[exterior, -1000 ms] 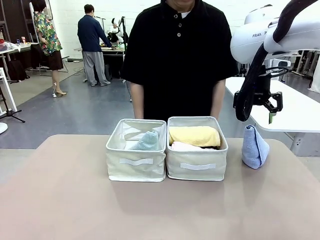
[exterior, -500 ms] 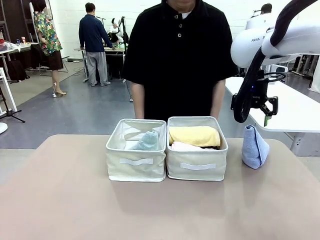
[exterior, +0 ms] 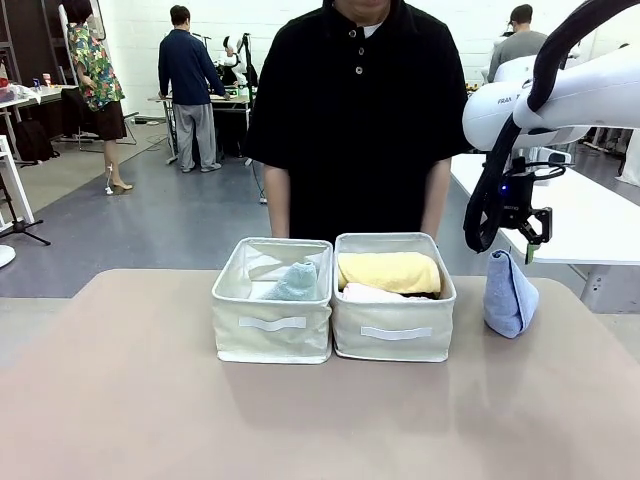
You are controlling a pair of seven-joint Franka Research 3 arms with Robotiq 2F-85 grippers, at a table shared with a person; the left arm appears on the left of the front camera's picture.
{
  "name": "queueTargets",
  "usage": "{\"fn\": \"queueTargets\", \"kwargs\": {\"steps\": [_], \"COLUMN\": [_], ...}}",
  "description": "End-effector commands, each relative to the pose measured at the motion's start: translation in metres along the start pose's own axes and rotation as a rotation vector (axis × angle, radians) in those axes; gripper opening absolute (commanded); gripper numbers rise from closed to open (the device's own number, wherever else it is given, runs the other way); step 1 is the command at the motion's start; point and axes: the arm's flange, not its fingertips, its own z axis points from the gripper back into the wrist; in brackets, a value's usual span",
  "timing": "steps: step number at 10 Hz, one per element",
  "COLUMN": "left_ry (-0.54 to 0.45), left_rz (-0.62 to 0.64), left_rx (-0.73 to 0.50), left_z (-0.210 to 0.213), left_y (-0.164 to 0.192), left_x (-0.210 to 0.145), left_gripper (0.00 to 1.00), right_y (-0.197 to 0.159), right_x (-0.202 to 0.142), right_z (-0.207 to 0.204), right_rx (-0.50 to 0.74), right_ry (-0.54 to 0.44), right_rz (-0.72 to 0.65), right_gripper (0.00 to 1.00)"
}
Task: Sort the towels based on their folding style.
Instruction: Pick up another triangle-folded towel from the table and place it in the left Fabric basket.
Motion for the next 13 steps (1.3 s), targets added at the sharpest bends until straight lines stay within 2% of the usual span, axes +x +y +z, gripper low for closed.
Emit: {"fn": "queueTargets", "kwargs": {"steps": [1,3,4,5,6,7,10,13], "left_ry": [-0.004,-0.004,-0.004,-0.004,-0.004,-0.004,-0.004,-0.004], "left_rz": [-0.002,-0.002,-0.002,-0.002,-0.002,-0.002,-0.002,-0.002], "left_rx": [-0.006,-0.006,-0.006,-0.006,-0.006,-0.006,-0.006,-0.006], "left_z": [0.002,0.002,0.002,0.002,0.002,0.002,0.002,0.002], "left_y": [-0.001,-0.001,-0.001,-0.001,-0.001,-0.001,-0.001,-0.001], "left_x": [0.001,0.001,0.001,0.001,0.001,0.001,0.001,0.001], "left_gripper": [1.00,1.00,1.00,1.00,1.00,1.00,1.00,1.00], "right_y": [0.012,0.015,0.015,0.015,0.015,0.015,0.014,0.012], "right_x": [0.017,0.028,0.031,0.032,0.032,0.032,0.031,0.029], "right_z": [-0.003,-0.012,-0.015,-0.015,-0.015,-0.016,-0.016,-0.015], "right_rx": [-0.011,-0.033,-0.046,-0.052,-0.052,-0.055,-0.057,-0.079], "right_ry": [0.084,0.119,0.127,0.121,0.121,0.125,0.130,0.119], "right_rz": [0.000,-0.009,-0.014,0.000,0.004,0.008,0.026,0.041], "right_gripper": [1.00,1.00,0.65,0.41,0.05,0.00,0.03,0.00]}}
